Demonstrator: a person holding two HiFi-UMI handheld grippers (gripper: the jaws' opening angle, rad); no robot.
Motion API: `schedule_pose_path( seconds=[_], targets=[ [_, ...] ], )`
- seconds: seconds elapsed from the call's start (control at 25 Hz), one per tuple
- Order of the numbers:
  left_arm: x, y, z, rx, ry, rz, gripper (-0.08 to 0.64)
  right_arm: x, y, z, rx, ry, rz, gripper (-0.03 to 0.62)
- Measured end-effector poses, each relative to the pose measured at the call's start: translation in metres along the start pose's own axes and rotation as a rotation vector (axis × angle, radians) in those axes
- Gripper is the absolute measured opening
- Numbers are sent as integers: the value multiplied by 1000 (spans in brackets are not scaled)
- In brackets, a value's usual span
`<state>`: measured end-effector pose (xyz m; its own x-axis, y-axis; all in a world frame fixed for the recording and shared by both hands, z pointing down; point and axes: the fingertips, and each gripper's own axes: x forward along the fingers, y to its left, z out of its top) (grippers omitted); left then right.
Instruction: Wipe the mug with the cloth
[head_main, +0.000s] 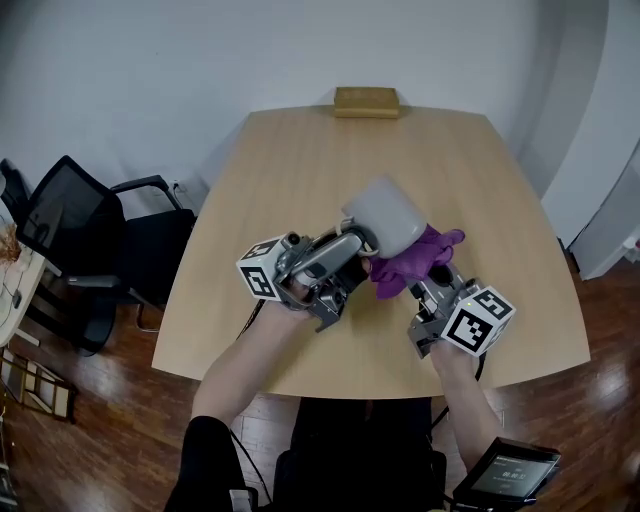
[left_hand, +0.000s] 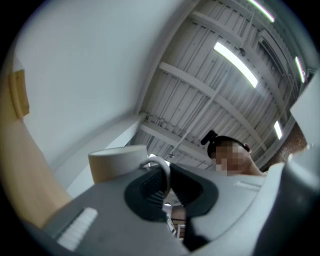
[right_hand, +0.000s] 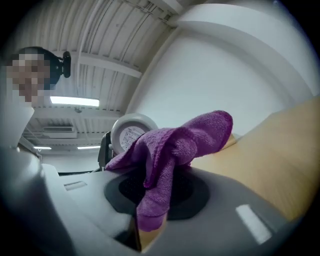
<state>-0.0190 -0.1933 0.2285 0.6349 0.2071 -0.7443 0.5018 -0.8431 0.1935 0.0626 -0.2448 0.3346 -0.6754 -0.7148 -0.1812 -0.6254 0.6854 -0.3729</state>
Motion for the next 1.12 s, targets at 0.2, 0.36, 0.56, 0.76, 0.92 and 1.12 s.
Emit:
schedule_pose_path(
  seconds=[0.2,0.36,0.56,0.76,0.92,1.12],
  targets=[
    [-5,3,6,-15,-54,13,32,-23,37,34,-50,-162,153,77],
    [-4,1,8,-46,-80,-9,31,-16,69,43,-153,-180,258,77],
    [-4,3,5,-61,-73,-7,31,-1,45,24,-114,-75,180,77],
    [-3,3,4,-44,-46,-1,31,4,10,14,-43,-24,63,77],
    [-6,4,6,-49,-67,-1,31,-9,-10,9,7,-18,7,78],
    [-9,5,8,-53,-91,3,31,-28,26,45,-52,-193,138,77]
  ],
)
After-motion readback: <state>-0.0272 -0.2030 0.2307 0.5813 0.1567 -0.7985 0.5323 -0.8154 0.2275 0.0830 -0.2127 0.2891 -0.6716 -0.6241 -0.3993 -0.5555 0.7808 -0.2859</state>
